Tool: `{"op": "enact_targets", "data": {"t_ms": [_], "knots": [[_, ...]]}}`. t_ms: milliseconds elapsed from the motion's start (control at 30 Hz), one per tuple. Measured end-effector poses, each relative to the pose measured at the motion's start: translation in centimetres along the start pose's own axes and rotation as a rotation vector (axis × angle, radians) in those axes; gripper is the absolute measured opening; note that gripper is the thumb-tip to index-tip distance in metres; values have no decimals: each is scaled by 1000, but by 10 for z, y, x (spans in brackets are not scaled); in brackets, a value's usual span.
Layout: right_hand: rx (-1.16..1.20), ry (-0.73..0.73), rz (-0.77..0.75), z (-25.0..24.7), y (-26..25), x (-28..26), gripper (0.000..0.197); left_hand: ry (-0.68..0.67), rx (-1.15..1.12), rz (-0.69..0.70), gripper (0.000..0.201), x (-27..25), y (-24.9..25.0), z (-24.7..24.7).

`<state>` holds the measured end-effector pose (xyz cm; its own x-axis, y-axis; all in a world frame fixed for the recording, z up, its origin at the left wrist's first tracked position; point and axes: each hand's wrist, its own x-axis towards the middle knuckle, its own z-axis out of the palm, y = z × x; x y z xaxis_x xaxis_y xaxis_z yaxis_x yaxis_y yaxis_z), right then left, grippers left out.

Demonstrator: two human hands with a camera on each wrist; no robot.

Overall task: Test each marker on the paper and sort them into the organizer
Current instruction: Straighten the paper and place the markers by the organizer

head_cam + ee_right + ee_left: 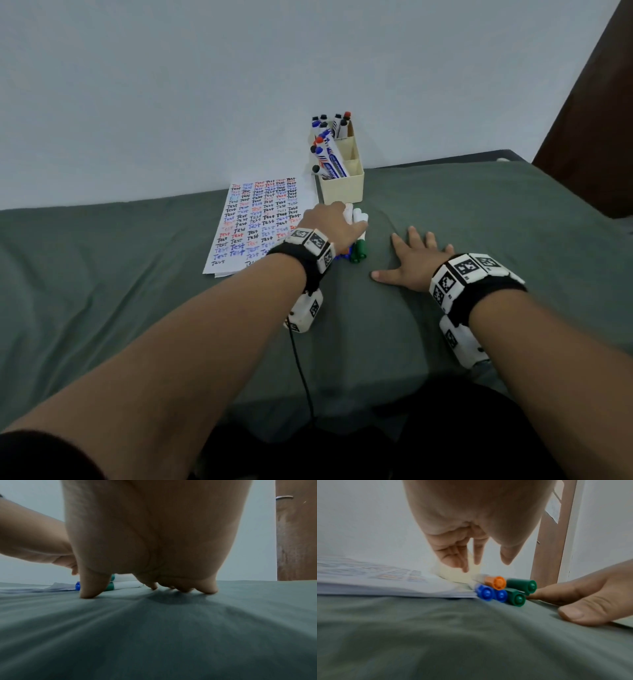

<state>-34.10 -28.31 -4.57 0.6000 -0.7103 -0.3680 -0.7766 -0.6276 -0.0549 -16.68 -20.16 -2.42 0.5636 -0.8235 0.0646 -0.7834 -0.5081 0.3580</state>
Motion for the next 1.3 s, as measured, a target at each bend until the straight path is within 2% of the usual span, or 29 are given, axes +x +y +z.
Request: {"op": "enact_targets", "data": {"t_ms": [100, 167, 233, 300, 433, 467, 667, 733, 900, 1100, 1300], "knots": [[58, 11, -6, -4, -2, 0, 106, 43, -164, 120, 56, -15, -31, -13], [120, 19, -36, -10, -3, 0, 103, 81, -188, 146, 55, -24, -60, -21], [172, 65, -97, -17, -9, -1, 95, 49, -63, 80, 62, -32, -93, -27], [238, 133, -166, -25, -21, -2, 81, -69, 129, -46, 79, -42, -124, -32], [334, 288, -234, -37, -59, -3, 28, -263, 265, -227, 112, -56, -160, -37], [345, 304, -222, -39, -69, 0, 28, -293, 279, -248, 116, -60, -163, -37], [269, 194, -19, -23, -107, 29, 79, -453, 231, -292, 118, -69, -165, -33], [276, 202, 5, -11, -113, 37, 86, -469, 231, -294, 118, -69, -164, -34], [225, 246, -37, -1, -110, 53, 89, -478, 232, -295, 116, -71, -162, -36], [62, 133, -59, -10, -98, 64, 86, -473, 210, -284, 118, -73, -162, -36], [-41, 159, -83, -19, -96, 72, 85, -479, 204, -285, 115, -75, -160, -37]]}}
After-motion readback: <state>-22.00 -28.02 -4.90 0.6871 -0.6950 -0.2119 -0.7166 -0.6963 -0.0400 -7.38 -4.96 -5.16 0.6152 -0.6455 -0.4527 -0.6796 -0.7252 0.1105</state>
